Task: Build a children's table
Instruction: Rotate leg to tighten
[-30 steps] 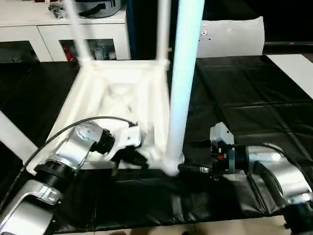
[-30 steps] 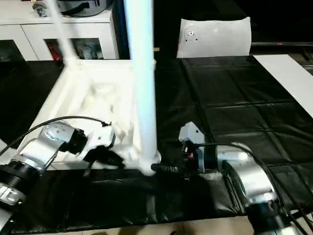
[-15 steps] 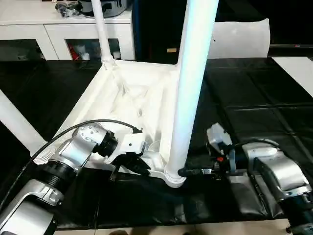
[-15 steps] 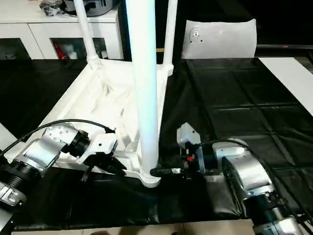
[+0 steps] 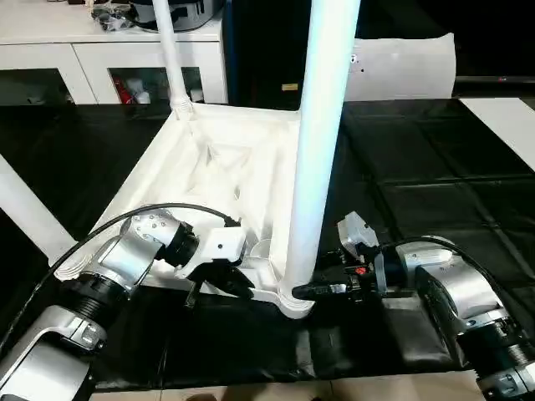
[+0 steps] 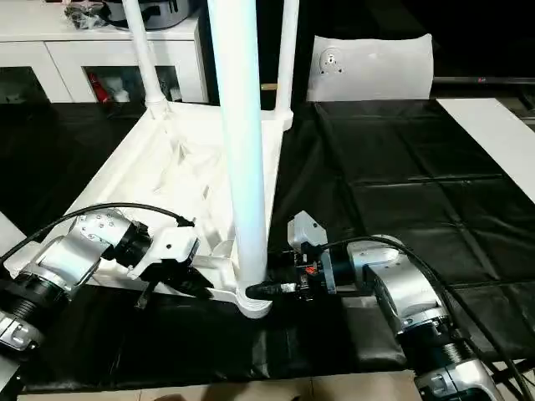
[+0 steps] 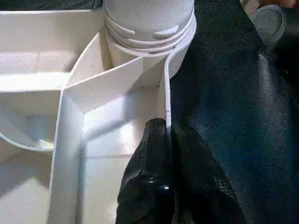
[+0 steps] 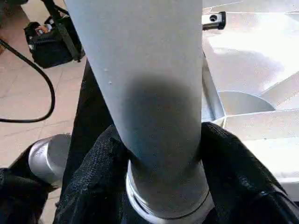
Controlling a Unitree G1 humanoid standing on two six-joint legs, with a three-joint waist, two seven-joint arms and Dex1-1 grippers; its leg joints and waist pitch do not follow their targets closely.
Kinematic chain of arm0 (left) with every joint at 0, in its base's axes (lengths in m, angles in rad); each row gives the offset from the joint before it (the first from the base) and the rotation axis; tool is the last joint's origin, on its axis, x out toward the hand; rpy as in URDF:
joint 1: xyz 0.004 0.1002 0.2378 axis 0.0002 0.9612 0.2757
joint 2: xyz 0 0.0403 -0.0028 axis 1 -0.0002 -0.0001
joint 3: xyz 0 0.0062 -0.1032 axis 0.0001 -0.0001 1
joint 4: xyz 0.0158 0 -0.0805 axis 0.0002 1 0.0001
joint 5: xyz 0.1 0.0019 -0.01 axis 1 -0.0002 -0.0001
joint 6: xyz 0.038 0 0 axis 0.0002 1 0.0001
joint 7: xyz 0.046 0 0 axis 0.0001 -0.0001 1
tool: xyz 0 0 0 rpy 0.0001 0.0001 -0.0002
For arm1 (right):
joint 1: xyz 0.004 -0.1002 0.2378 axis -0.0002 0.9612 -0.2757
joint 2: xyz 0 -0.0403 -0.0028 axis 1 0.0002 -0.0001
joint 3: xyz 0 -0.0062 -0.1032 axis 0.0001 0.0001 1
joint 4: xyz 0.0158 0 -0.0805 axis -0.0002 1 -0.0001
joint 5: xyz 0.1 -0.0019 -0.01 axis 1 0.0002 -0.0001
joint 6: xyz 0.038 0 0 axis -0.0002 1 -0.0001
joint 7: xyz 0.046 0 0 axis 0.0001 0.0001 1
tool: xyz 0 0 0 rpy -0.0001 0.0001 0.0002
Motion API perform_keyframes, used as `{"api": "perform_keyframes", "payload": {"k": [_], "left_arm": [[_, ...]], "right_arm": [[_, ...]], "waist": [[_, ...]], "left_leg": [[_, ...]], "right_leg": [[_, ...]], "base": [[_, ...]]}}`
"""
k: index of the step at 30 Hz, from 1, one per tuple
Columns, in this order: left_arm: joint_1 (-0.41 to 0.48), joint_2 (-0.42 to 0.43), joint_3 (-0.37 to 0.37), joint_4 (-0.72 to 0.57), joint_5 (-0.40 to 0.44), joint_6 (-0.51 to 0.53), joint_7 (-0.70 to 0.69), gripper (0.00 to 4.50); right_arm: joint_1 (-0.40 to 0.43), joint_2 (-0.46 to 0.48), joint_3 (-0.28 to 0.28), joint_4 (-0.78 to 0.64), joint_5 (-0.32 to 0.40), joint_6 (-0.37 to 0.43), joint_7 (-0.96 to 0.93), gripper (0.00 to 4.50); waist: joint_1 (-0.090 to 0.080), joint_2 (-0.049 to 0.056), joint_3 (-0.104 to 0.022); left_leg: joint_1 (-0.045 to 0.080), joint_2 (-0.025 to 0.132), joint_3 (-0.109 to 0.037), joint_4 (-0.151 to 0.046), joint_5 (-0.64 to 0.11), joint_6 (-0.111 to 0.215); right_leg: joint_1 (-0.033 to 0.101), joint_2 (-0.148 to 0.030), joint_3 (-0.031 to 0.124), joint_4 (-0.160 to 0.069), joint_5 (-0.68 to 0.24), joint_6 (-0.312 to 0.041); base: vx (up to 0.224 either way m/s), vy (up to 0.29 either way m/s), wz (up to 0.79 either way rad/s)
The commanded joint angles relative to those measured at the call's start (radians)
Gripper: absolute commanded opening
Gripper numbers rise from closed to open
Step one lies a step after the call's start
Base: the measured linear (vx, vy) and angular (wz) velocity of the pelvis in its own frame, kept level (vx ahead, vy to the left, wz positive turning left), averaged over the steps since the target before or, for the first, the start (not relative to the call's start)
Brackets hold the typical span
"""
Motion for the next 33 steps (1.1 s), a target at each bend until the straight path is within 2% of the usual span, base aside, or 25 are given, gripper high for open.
{"api": "perform_keyframes", "payload": {"k": [1,3,4,5,6,7,8,9,10,11,12,13,14,15,16,18,19,21,22,25,26,28,30,31,33], "left_arm": [[0.001,-0.042,-0.011,0.001,0.001,0.055,0.044,0.0],[-0.001,-0.064,0.009,0.005,-0.002,0.103,0.097,0.0],[-0.002,-0.105,0.049,0.001,-0.025,0.184,0.173,0.0],[-0.003,-0.125,0.065,-0.003,-0.035,0.216,0.205,0.0],[-0.003,-0.125,0.065,-0.003,-0.035,0.216,0.205,0.0],[-0.005,-0.141,0.075,-0.006,-0.036,0.233,0.234,0.0],[-0.01,-0.188,0.101,-0.001,-0.04,0.282,0.319,0.0],[-0.012,-0.194,0.105,0.0,-0.039,0.287,0.331,0.0],[-0.015,-0.211,0.113,0.003,-0.037,0.301,0.364,0.0],[-0.017,-0.225,0.12,0.005,-0.034,0.312,0.392,0.0],[-0.026,-0.264,0.141,0.013,-0.031,0.342,0.465,0.0],[-0.027,-0.269,0.143,0.014,-0.031,0.345,0.474,0.0],[-0.039,-0.322,0.174,0.023,-0.022,0.386,0.578,0.0],[-0.045,-0.348,0.189,0.026,-0.018,0.404,0.629,0.0],[-0.052,-0.375,0.205,0.029,-0.014,0.418,0.686,0.0],[-0.06,-0.405,0.223,0.034,-0.009,0.426,0.754,0.0],[-0.062,-0.414,0.225,0.034,-0.004,0.428,0.774,0.0],[-0.06,-0.43,0.228,0.023,0.006,0.443,0.802,0.0],[-0.059,-0.433,0.228,0.02,0.007,0.446,0.808,0.0],[-0.038,-0.447,0.231,-0.023,0.012,0.468,0.823,0.0],[-0.022,-0.435,0.223,-0.045,0.011,0.472,0.819,0.0],[-0.002,-0.404,0.208,-0.066,0.008,0.456,0.784,0.0],[0.008,-0.38,0.197,-0.076,0.005,0.436,0.749,0.0],[0.015,-0.363,0.192,-0.082,0.003,0.42,0.723,0.0],[0.028,-0.323,0.18,-0.097,-0.001,0.397,0.665,0.0]], "right_arm": [[0.017,0.02,-0.018,-0.041,0.039,0.044,-0.041,1.98],[0.033,0.035,-0.03,-0.063,0.042,0.063,-0.084,1.98],[0.054,0.069,-0.04,-0.087,0.017,0.079,-0.18,1.98],[0.06,0.09,-0.042,-0.093,-0.003,0.084,-0.235,1.98],[0.06,0.09,-0.042,-0.093,-0.003,0.084,-0.235,1.98],[0.062,0.112,-0.045,-0.093,-0.023,0.09,-0.291,1.98],[0.049,0.184,-0.067,-0.076,-0.055,0.124,-0.433,1.98],[0.047,0.194,-0.07,-0.074,-0.058,0.13,-0.451,1.98],[0.041,0.221,-0.079,-0.067,-0.065,0.147,-0.499,1.97],[0.036,0.242,-0.086,-0.063,-0.071,0.16,-0.535,1.97],[0.017,0.295,-0.102,-0.044,-0.089,0.181,-0.633,1.96],[0.015,0.302,-0.104,-0.041,-0.091,0.183,-0.644,1.96],[-0.009,0.371,-0.123,-0.016,-0.12,0.203,-0.772,1.96],[-0.023,0.405,-0.132,0.0,-0.138,0.21,-0.839,1.96],[-0.04,0.433,-0.135,0.021,-0.159,0.218,-0.897,1.96],[-0.062,0.461,-0.135,0.051,-0.19,0.223,-0.971,1.96],[-0.071,0.475,-0.143,0.067,-0.192,0.215,-0.997,1.96],[-0.077,0.498,-0.154,0.075,-0.193,0.203,-1.02,1.96],[-0.078,0.502,-0.156,0.076,-0.193,0.201,-1.025,2.51],[-0.07,0.529,-0.171,0.054,-0.193,0.18,-1.042,2.71],[-0.062,0.527,-0.177,0.041,-0.197,0.166,-1.043,2.85],[-0.04,0.497,-0.176,0.008,-0.188,0.146,-1.013,3.14],[-0.019,0.464,-0.166,-0.024,-0.181,0.132,-0.973,3.2],[-0.005,0.437,-0.156,-0.045,-0.177,0.129,-0.938,3.46],[0.022,0.38,-0.147,-0.084,-0.167,0.113,-0.865,3.55]], "waist": [[-0.006,-0.007,-0.061],[-0.005,-0.004,-0.057],[-0.006,-0.002,-0.056],[-0.008,-0.003,-0.05],[-0.012,-0.006,-0.048],[-0.02,-0.01,-0.046],[-0.025,-0.006,-0.044],[-0.042,-0.008,-0.041],[-0.051,-0.009,-0.042],[-0.066,-0.01,-0.043],[-0.078,-0.002,-0.046],[-0.092,0.004,-0.047],[-0.099,0.005,-0.049],[-0.114,0.004,-0.05],[-0.119,0.005,-0.051],[-0.133,0.004,-0.052],[-0.138,0.003,-0.053],[-0.136,0.003,-0.056],[-0.135,0.001,-0.057],[-0.126,-0.001,-0.063],[-0.124,-0.001,-0.064],[-0.12,0.001,-0.067],[-0.114,-0.001,-0.069],[-0.109,-0.001,-0.072],[-0.103,0.0,-0.071]], "left_leg": [[-0.003,0.016,0.014,-0.072,-0.148,0.053],[0.001,0.015,0.014,-0.073,-0.169,0.044],[0.0,0.015,0.014,-0.074,-0.174,0.04],[0.005,0.013,0.016,-0.075,-0.205,0.03],[0.004,0.009,0.015,-0.076,-0.228,0.023],[0.003,0.0,0.009,-0.076,-0.264,0.013],[0.006,-0.002,0.008,-0.074,-0.266,0.008],[0.003,-0.006,0.004,-0.073,-0.284,0.002],[0.0,-0.008,0.002,-0.072,-0.292,-0.001],[-0.004,-0.012,-0.003,-0.069,-0.308,0.005],[-0.006,-0.011,-0.007,-0.071,-0.313,0.014],[-0.003,-0.009,-0.01,-0.071,-0.325,0.017],[-0.004,-0.006,-0.012,-0.072,-0.329,0.018],[-0.013,-0.002,-0.018,-0.077,-0.329,0.02],[-0.015,-0.001,-0.019,-0.078,-0.328,0.019],[-0.006,-0.006,-0.016,-0.074,-0.337,0.029],[-0.012,-0.005,-0.016,-0.075,-0.322,0.042],[-0.013,-0.001,-0.012,-0.076,-0.285,0.057],[-0.014,0.0,-0.011,-0.076,-0.268,0.059],[-0.022,0.001,-0.005,-0.072,-0.149,0.082],[-0.022,0.001,-0.004,-0.071,-0.135,0.085],[-0.024,0.003,-0.004,-0.067,-0.092,0.097],[-0.024,0.002,-0.001,-0.064,-0.043,0.122],[-0.025,0.002,-0.003,-0.062,-0.016,0.135],[-0.024,0.003,0.0,-0.059,0.003,0.156]], "right_leg": [[0.063,-0.043,0.045,-0.059,-0.288,-0.198],[0.061,-0.042,0.045,-0.065,-0.328,-0.189],[0.061,-0.041,0.046,-0.067,-0.338,-0.185],[0.053,-0.041,0.045,-0.075,-0.388,-0.175],[0.055,-0.041,0.042,-0.079,-0.435,-0.161],[0.058,-0.043,0.031,-0.098,-0.586,-0.086],[0.053,-0.043,0.03,-0.103,-0.61,-0.072],[0.052,-0.041,0.02,-0.113,-0.655,-0.047],[0.055,-0.04,0.014,-0.115,-0.668,-0.034],[0.06,-0.041,0.001,-0.125,-0.695,-0.006],[0.063,-0.042,-0.004,-0.131,-0.683,0.002],[0.059,-0.042,-0.01,-0.134,-0.657,-0.013],[0.062,-0.042,-0.012,-0.133,-0.633,-0.024],[0.069,-0.044,-0.015,-0.127,-0.582,-0.046],[0.071,-0.044,-0.016,-0.125,-0.567,-0.053],[0.062,-0.044,-0.013,-0.128,-0.544,-0.074],[0.065,-0.045,-0.009,-0.124,-0.521,-0.088],[0.065,-0.046,0.001,-0.117,-0.457,-0.111],[0.066,-0.045,0.005,-0.112,-0.43,-0.123],[0.073,-0.045,0.017,-0.088,-0.292,-0.176],[0.073,-0.045,0.018,-0.085,-0.273,-0.184],[0.078,-0.046,0.02,-0.075,-0.21,-0.205],[0.081,-0.044,0.023,-0.066,-0.136,-0.222],[0.085,-0.043,0.023,-0.06,-0.101,-0.23],[0.081,-0.041,0.026,-0.054,-0.06,-0.242]], "base": [[0.0,0.0,0.0],[0.0,0.0,0.0],[0.0,0.0,0.0],[0.0,0.0,0.0],[0.0,0.0,0.0],[0.0,0.0,0.0],[0.0,0.0,0.0],[0.0,0.0,0.0],[0.0,0.0,0.0],[0.0,0.0,0.0],[0.0,0.0,0.0],[0.0,0.0,0.0],[0.0,0.0,0.0],[0.0,0.0,0.0],[0.0,0.0,0.0],[0.0,0.0,0.0],[0.0,0.0,0.0],[0.0,0.0,0.0],[0.0,0.0,0.0],[0.017,-0.008,0.01],[0.052,-0.025,0.02],[0.026,-0.012,0.01],[0.0,0.0,0.0],[0.0,0.0,0.0],[0.0,0.0,0.0]]}}
